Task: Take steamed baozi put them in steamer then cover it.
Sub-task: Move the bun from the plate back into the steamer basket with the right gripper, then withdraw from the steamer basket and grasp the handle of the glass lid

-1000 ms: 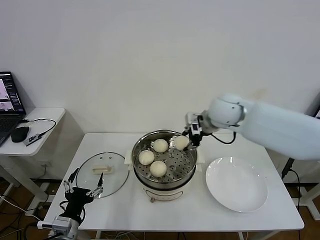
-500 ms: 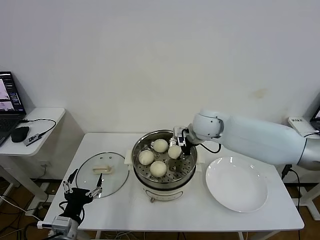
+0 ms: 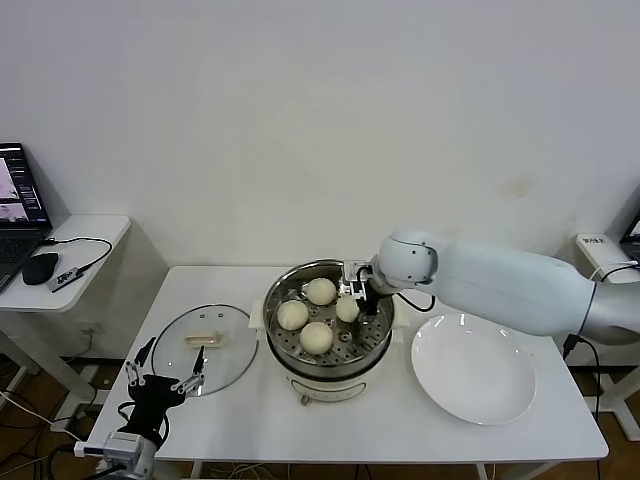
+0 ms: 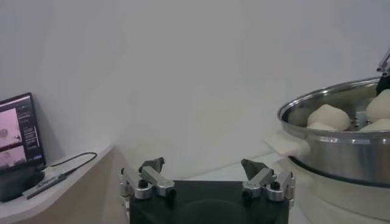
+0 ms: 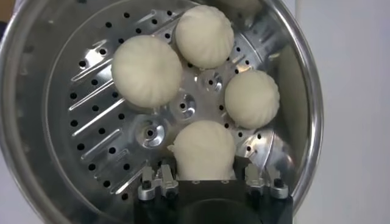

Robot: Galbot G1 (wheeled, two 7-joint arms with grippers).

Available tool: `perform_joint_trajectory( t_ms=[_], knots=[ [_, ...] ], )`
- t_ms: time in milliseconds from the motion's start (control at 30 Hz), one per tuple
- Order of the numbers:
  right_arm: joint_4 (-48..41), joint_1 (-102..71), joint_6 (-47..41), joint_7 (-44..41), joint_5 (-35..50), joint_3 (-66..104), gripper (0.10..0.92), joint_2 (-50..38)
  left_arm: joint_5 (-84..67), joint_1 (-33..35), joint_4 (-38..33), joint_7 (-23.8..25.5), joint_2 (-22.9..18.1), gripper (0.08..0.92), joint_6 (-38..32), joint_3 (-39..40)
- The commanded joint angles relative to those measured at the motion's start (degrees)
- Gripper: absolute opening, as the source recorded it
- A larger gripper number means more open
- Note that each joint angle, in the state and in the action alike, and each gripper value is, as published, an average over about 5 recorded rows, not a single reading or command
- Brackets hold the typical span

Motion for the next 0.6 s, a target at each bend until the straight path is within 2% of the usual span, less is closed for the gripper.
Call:
perform_joint_trajectory(
  t_ms=[33,167,600],
  knots=[
    [-0.3,-0.4,0.0,0.4,-1.1,0.5,0.733,0.4,0.0,0.1,-0.2,0.0,-0.1,0.823,0.0,0.0],
    [0.7,0.3,-0.1,-0.1,-0.5,1.2,0.81,-0.4,0.0,0.3,-0.4,0.0,-0.1,0.823,0.0,-0.2],
    [10.6,4.0,-1.9,-0.8,4.9,4.1,0.823,-9.1,-0.2,0.2,-0.8,0.1,0.2,0.823,0.0,-0.1]
  ],
)
